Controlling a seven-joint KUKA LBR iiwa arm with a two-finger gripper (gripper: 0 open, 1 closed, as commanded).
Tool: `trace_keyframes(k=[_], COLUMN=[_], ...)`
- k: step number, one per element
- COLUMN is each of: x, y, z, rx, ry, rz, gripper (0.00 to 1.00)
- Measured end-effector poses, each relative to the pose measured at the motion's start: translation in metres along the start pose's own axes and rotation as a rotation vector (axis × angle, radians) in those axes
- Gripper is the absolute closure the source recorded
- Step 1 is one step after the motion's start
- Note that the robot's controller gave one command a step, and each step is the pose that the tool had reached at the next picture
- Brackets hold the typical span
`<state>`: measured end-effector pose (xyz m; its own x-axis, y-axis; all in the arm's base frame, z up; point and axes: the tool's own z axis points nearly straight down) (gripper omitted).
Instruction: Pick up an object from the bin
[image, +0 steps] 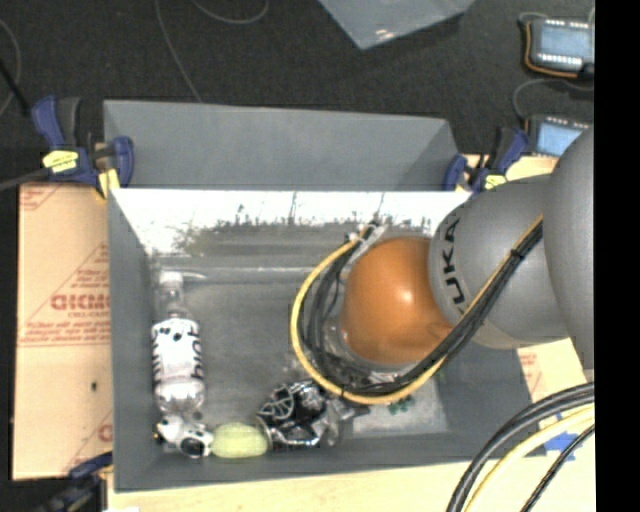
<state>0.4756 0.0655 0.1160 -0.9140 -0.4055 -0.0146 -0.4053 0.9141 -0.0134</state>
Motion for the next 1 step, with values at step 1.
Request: trace_keyframes(k=[1], x=[0.0000], y=[-0.0001], z=[0.0000], rx=[0.000], ry=[0.000], rz=[-0.002], gripper=[1.00])
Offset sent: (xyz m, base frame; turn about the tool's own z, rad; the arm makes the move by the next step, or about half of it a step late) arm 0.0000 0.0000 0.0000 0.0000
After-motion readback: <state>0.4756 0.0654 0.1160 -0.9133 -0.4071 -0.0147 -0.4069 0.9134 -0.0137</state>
